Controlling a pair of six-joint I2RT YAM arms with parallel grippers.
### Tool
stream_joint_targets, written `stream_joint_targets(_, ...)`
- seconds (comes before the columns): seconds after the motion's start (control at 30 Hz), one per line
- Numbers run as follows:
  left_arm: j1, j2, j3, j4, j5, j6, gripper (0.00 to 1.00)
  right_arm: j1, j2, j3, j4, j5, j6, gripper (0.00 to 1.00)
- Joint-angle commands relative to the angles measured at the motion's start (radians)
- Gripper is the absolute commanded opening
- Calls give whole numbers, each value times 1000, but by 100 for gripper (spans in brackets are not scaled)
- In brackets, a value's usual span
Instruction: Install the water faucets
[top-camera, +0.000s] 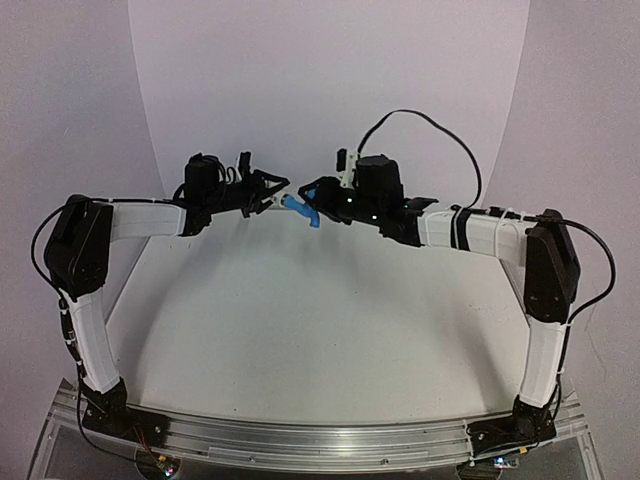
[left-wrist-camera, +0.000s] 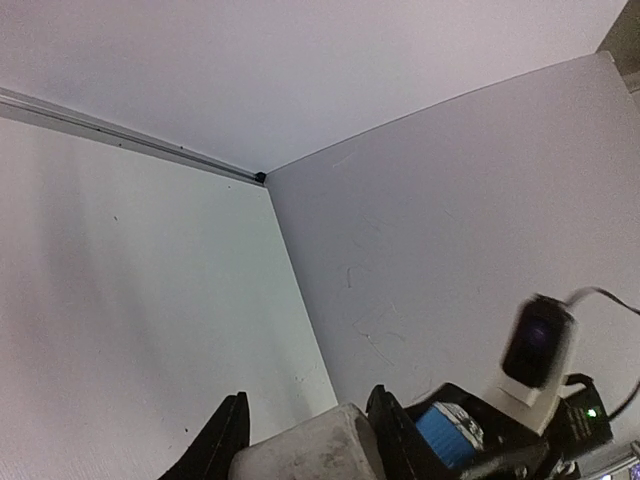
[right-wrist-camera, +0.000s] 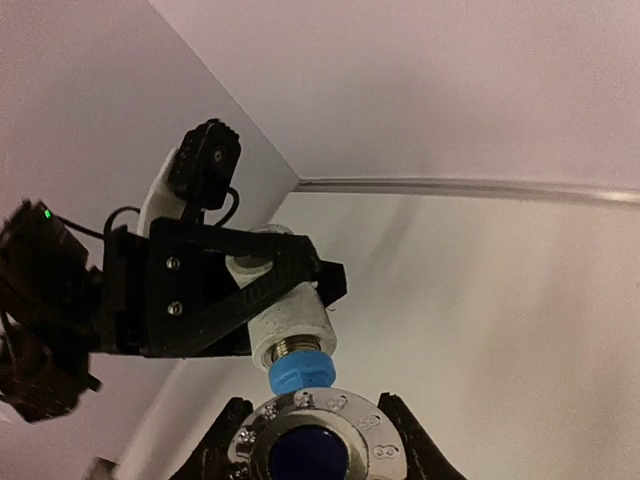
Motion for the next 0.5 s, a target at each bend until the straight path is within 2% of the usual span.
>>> stream_joint_targets(0.0,19,-3,54,92,-64,39,0,-47,-79,-199,445,-224,951,0)
stream_joint_targets(0.03,19,-6,47,92,-73,25,0,-48,-74,-227,513,-215,1069,1)
stream_joint_targets(0.1,19,-14,29,92,-87,-6,0,-48,-64,-274,607,-198,1217,10)
stream_joint_targets(0.13,19,-21,16,92,-96,-19,0,-51,-67,-305,637,-193,1241,21)
stream_joint_targets(0.2,20,-37,-11,91,-111,-44,0,-69,-92,-364,660,-201,1189,48)
stream_joint_targets(0.27,24,-52,-33,86,-117,-70,0,-98,-145,-435,660,-227,1033,68)
stream_joint_targets(0.33,28,-68,-54,75,-121,-99,0,-127,-205,-508,654,-253,783,80)
stream_joint_targets(0.4,30,-75,-66,60,-116,-127,0,-144,-275,-545,611,-298,382,90)
stream_joint_targets(0.47,31,-77,-69,46,-100,-160,0,-141,-337,-528,445,-354,-107,92)
